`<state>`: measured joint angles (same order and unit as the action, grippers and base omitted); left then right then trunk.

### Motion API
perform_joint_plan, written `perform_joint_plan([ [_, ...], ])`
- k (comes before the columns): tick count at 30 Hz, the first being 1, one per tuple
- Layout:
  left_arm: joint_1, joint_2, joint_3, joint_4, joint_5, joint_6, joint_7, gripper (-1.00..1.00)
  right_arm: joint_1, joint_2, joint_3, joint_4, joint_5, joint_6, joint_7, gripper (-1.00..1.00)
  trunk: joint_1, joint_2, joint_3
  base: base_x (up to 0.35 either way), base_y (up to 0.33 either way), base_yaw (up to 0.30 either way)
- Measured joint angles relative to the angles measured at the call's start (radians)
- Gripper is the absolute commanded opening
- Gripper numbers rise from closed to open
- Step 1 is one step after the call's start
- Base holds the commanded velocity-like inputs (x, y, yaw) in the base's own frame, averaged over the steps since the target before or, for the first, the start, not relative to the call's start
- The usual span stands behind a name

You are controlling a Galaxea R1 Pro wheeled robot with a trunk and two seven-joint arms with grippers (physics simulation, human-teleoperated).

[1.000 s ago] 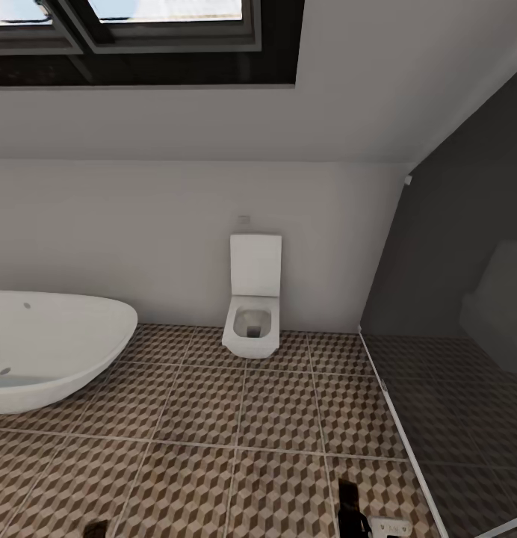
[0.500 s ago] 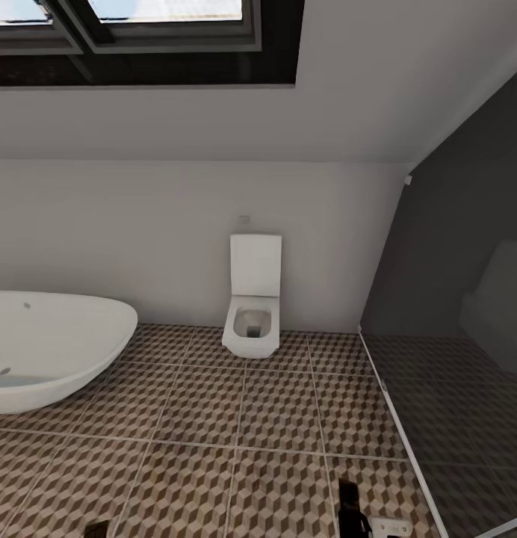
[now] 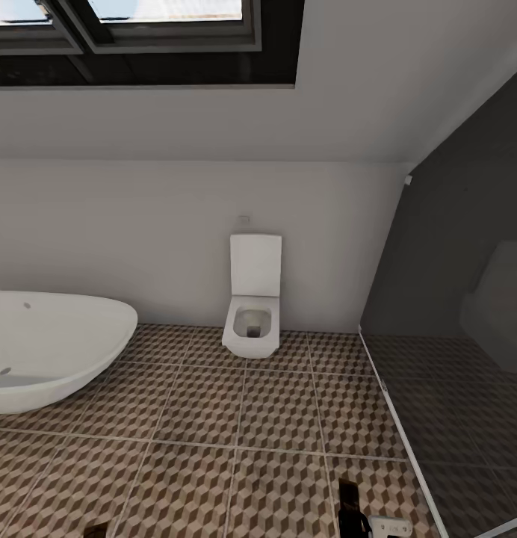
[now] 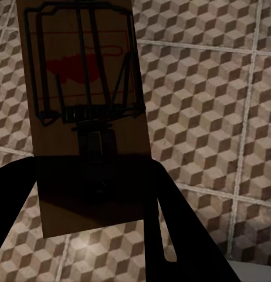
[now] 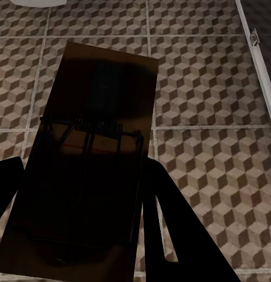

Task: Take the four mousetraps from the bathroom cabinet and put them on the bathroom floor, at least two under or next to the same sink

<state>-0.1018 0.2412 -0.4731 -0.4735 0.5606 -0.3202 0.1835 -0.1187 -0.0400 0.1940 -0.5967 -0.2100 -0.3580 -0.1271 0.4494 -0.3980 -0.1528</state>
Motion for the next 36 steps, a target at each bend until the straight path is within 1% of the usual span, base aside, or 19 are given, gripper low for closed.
perform_joint_plan([
  [13, 0.000, 0.001, 0.001, 0.000, 0.000, 0.000, 0.000, -1.00, 0.000, 0.000, -0.001, 0.000, 0.000, 0.000, -0.002, -1.00, 0.000, 0.000, 0.000, 0.001, 0.000, 0.000],
  [19, 0.000, 0.002, 0.002, 0.000, 0.000, 0.000, 0.000, -1.00, 0.000, 0.000, -0.002, 0.000, -0.002, 0.000, -0.002, -1.00, 0.000, 0.000, 0.000, 0.116, 0.078, -0.043],
  [26, 0.000, 0.001, 0.001, 0.000, -0.001, 0.000, 0.000, -1.00, 0.000, 0.000, -0.002, -0.001, -0.003, 0.000, -0.002, -1.00, 0.000, 0.000, 0.000, 0.161, 0.115, -0.105],
  [36, 0.000, 0.001, 0.001, 0.001, -0.001, 0.000, 0.000, -1.00, 0.000, 0.000, -0.001, -0.001, -0.002, 0.000, -0.003, -1.00, 0.000, 0.000, 0.004, 0.022, 0.012, -0.153],
])
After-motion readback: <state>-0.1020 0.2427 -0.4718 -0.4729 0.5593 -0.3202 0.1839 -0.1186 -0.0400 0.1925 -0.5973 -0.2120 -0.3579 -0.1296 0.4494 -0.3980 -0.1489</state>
